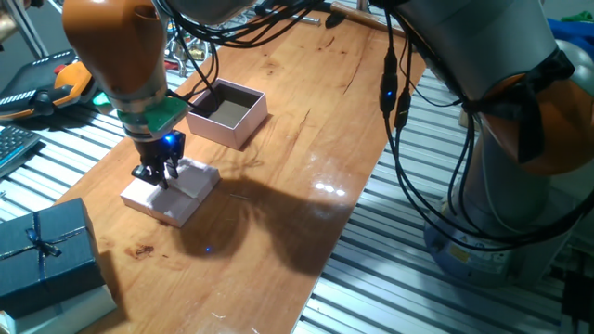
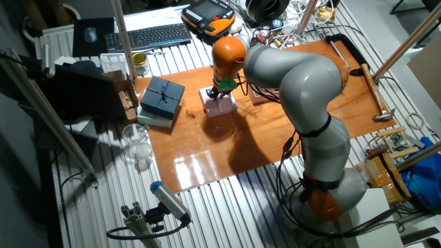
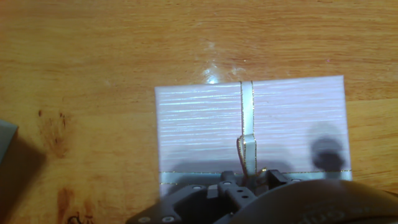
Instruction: Cover the box
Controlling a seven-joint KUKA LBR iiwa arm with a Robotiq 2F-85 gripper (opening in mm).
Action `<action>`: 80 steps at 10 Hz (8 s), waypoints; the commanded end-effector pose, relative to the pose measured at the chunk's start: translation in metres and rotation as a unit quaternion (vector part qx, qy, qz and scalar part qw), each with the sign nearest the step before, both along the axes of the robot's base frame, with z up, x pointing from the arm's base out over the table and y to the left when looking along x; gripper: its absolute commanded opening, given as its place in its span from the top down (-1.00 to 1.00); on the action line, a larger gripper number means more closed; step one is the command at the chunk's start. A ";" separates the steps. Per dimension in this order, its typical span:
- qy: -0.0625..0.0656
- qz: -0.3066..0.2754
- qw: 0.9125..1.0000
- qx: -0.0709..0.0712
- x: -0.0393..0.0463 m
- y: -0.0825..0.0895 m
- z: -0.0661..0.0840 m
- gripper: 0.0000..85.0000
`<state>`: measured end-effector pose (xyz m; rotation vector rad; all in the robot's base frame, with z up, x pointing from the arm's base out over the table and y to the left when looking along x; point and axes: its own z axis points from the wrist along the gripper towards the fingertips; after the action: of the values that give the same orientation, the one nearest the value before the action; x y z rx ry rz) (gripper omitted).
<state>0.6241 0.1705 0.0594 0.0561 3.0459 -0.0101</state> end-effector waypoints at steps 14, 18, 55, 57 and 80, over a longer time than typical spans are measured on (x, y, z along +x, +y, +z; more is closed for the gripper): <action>0.010 0.013 1.000 0.008 0.0020 -0.002 -0.001 1.00; 0.008 0.004 1.000 0.005 0.0020 -0.003 0.000 1.00; 0.030 -0.001 0.999 -0.029 -0.0270 -0.032 0.089 1.00; 0.029 0.002 0.999 -0.033 -0.0252 -0.041 0.096 1.00; 0.028 0.005 0.999 -0.037 -0.0392 -0.133 0.111 1.00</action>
<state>0.5849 0.0369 0.1702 0.0317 3.1001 -0.1247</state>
